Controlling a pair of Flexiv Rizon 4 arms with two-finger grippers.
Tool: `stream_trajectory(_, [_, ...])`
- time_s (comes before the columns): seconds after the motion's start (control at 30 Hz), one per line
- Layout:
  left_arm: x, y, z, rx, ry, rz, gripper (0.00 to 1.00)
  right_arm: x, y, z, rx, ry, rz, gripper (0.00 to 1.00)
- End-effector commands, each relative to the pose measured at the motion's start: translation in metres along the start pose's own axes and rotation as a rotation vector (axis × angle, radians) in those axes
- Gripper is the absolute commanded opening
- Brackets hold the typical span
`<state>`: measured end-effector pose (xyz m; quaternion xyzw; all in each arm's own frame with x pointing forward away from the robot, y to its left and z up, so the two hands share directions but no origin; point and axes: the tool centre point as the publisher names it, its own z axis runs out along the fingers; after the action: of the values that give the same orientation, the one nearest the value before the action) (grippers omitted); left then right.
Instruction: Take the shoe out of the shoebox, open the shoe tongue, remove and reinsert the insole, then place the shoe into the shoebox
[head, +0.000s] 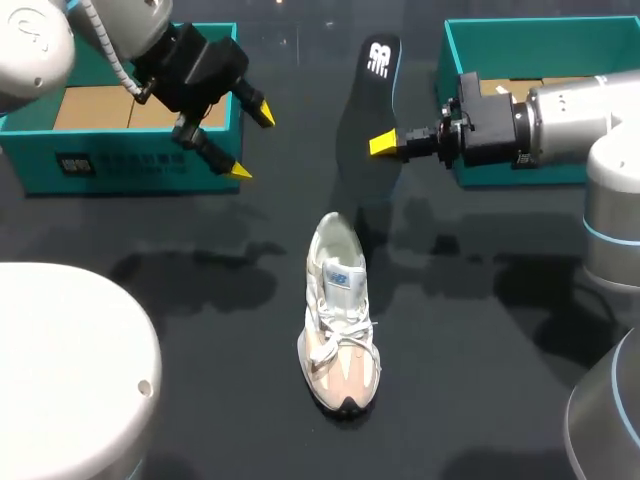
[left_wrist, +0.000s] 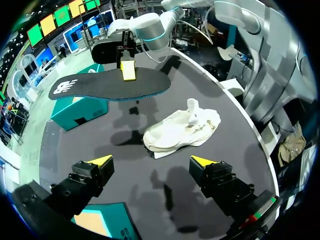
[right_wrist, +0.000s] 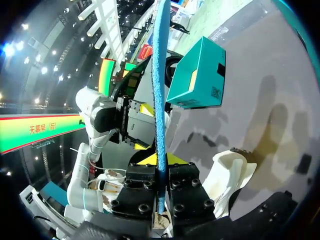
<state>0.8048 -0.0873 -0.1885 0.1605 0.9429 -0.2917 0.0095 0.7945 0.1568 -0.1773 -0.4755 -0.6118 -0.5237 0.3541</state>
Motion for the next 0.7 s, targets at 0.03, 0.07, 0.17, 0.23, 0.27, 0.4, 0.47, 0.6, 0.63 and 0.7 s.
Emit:
stream_trajectory(0.03, [0.018,-0.003,0.024,-0.016,0.015,-0.046,1.00,-0.008,-0.004,0.003,-0.039,-0.041,-0.035,0.00])
stream_trajectory(0.07, [0.025,-0.002,0.032,-0.021,0.024,-0.049,1.00,-0.012,-0.008,0.005,-0.051,-0.039,-0.067,0.00])
stream_trajectory(0.17, [0.042,0.005,0.046,-0.026,0.051,-0.092,1.00,-0.022,-0.016,0.009,-0.065,-0.013,-0.118,0.00])
stream_trajectory(0.23, [0.050,0.011,0.051,-0.019,0.058,-0.133,1.00,-0.026,-0.018,0.012,-0.058,-0.002,-0.149,0.00])
stream_trajectory(0.27, [0.054,0.014,0.053,-0.021,0.054,-0.156,1.00,-0.028,-0.020,0.013,-0.058,0.001,-0.165,0.00])
stream_trajectory(0.4, [0.073,0.026,0.057,-0.014,0.087,-0.211,1.00,-0.029,-0.024,0.017,-0.052,-0.012,-0.254,0.00])
stream_trajectory(0.47, [0.073,0.026,0.057,-0.014,0.087,-0.211,1.00,-0.028,-0.028,0.016,-0.049,-0.010,-0.260,0.00])
stream_trajectory(0.6, [0.073,0.026,0.057,-0.014,0.087,-0.211,1.00,-0.028,-0.028,0.016,-0.049,-0.010,-0.260,0.00])
stream_trajectory(0.63, [0.073,0.026,0.057,-0.014,0.087,-0.211,1.00,-0.028,-0.028,0.016,-0.049,-0.010,-0.260,0.00])
stream_trajectory(0.7, [0.073,0.026,0.057,-0.014,0.087,-0.211,1.00,-0.028,-0.028,0.016,-0.049,-0.010,-0.260,0.00])
